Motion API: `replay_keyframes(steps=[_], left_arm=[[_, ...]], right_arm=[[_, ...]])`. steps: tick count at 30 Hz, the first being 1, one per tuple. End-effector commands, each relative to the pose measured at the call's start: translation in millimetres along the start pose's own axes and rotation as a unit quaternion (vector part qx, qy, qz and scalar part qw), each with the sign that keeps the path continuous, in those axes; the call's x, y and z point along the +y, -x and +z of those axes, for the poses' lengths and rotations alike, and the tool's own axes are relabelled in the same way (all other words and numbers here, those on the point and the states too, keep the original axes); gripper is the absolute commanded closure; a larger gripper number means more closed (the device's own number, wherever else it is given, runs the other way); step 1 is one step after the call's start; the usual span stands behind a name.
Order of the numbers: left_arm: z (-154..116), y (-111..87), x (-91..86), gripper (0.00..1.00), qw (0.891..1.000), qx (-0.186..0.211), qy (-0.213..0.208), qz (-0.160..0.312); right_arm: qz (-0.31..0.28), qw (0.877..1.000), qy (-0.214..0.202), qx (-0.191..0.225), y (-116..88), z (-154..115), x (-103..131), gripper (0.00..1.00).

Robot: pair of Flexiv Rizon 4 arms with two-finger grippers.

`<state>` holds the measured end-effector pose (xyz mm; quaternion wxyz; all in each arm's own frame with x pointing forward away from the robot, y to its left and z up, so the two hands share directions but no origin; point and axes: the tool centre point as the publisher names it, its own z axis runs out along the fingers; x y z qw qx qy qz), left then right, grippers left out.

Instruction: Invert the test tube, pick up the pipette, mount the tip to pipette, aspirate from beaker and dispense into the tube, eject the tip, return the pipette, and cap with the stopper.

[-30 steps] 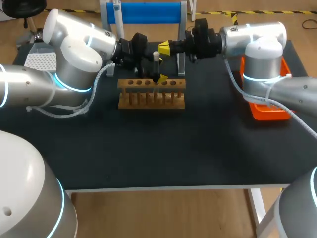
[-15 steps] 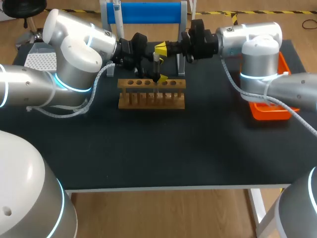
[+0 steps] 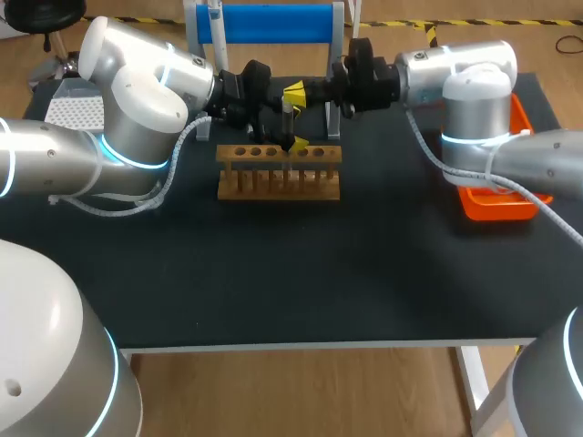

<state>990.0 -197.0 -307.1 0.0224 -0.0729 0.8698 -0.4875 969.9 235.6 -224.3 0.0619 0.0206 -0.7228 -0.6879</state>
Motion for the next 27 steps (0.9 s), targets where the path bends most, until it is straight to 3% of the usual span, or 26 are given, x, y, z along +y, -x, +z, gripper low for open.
replay_keyframes(steps=[1,15,27], left_arm=[[-0.2,0.7,-0.1,0.00,1.000,0.001,0.000,0.000],[-0.2,0.7,-0.1,0.00,1.000,0.001,0.000,0.000],[-0.2,0.7,-0.1,0.00,1.000,0.001,0.000,0.000]], right_arm=[[0.004,1.000,-0.002,-0.001,2.0,-0.1,-7.4,1.00],[0.023,1.000,-0.006,-0.006,2.3,0.0,-24.6,1.00],[-0.003,0.999,0.031,-0.004,5.2,-2.2,9.3,1.00]])
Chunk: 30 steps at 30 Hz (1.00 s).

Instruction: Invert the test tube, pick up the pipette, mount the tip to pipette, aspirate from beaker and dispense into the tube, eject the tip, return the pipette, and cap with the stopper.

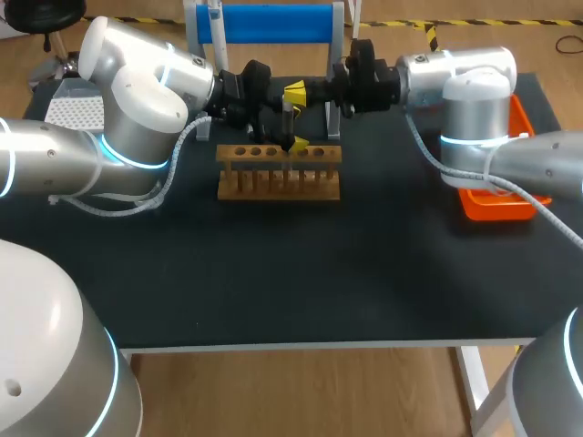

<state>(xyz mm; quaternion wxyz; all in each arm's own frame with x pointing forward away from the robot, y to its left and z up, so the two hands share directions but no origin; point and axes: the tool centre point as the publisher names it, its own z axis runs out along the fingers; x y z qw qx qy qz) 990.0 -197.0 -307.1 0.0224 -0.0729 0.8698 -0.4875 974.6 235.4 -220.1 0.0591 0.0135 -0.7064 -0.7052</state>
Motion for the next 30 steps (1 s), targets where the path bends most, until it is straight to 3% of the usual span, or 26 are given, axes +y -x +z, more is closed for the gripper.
replay_keyframes(steps=[1,8,9,10,12,20,30], left_arm=[[-0.2,0.7,-0.1,0.00,1.000,0.001,0.000,0.000],[-0.2,0.7,-0.1,0.00,1.000,0.001,0.000,0.000],[-0.2,0.7,-0.1,0.00,1.000,0.001,0.000,0.000],[-0.2,0.7,-0.1,0.00,1.000,0.001,0.000,0.000],[-0.2,0.7,-0.1,0.00,1.000,0.001,0.000,0.000],[-0.2,0.7,-0.1,0.00,1.000,0.001,0.000,0.000],[-0.2,0.7,-0.1,0.00,1.000,0.001,0.000,0.000]], right_arm=[[-0.007,1.000,0.009,0.002,0.5,-1.2,8.0,1.00],[-0.029,1.000,0.003,-0.001,-2.7,-9.2,22.1,1.00],[-0.032,0.999,-0.003,-0.003,-3.4,-12.1,22.3,0.94],[-0.033,0.999,-0.009,-0.007,-3.9,-15.5,22.0,0.73],[-0.032,0.999,-0.017,-0.015,-4.5,-24.2,20.1,0.00],[-0.018,0.997,-0.051,-0.046,-7.3,-63.5,1.6,0.00],[0.014,0.991,-0.106,-0.081,-20.2,-98.7,-45.0,0.00]])
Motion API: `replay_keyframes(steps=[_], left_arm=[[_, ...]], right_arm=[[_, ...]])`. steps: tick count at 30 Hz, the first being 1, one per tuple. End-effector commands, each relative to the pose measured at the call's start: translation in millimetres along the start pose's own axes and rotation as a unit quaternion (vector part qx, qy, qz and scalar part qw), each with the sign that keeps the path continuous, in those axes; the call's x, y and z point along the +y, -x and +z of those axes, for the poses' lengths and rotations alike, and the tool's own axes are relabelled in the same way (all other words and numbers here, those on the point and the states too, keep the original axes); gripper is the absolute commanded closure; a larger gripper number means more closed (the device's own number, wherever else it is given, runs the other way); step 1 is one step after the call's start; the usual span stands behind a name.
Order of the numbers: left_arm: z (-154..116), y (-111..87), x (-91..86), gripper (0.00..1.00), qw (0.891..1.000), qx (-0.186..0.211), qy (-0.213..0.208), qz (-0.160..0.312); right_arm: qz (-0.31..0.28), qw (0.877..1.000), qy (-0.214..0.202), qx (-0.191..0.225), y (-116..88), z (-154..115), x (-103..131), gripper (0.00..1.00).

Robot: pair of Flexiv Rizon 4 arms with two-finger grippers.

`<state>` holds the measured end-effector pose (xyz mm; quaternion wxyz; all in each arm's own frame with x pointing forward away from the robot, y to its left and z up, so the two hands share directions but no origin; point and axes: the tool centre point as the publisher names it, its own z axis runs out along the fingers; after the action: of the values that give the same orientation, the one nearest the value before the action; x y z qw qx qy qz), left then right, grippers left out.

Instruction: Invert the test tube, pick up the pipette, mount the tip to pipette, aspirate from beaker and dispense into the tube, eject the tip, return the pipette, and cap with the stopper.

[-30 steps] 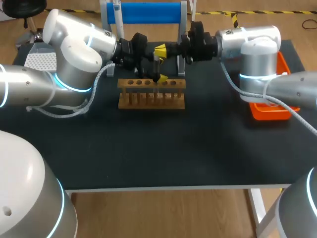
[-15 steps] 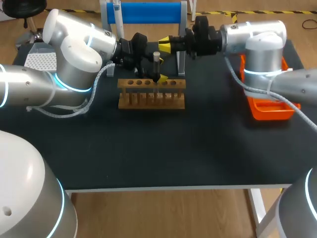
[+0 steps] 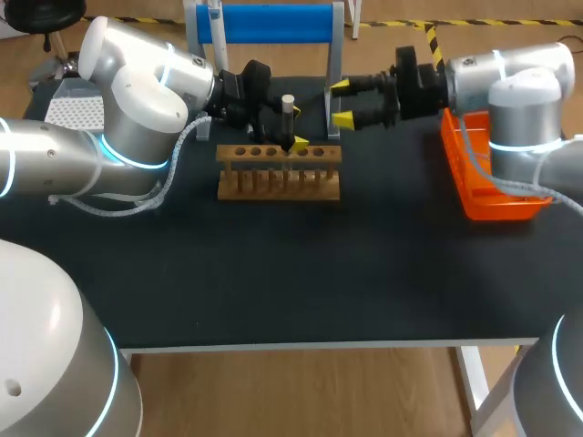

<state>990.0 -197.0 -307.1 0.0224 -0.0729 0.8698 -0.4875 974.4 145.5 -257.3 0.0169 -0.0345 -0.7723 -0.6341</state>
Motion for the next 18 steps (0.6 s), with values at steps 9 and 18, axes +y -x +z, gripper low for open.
replay_keyframes(steps=[9,18], left_arm=[[-0.1,0.7,-0.1,0.00,1.000,0.001,0.000,0.000],[-8.9,0.9,4.1,0.00,1.000,-0.011,-0.006,-0.006]], right_arm=[[0.006,1.000,-0.020,-0.018,-13.1,-10.9,-13.7,0.00],[0.006,1.000,-0.020,-0.018,-13.1,-10.9,-13.7,0.00]])
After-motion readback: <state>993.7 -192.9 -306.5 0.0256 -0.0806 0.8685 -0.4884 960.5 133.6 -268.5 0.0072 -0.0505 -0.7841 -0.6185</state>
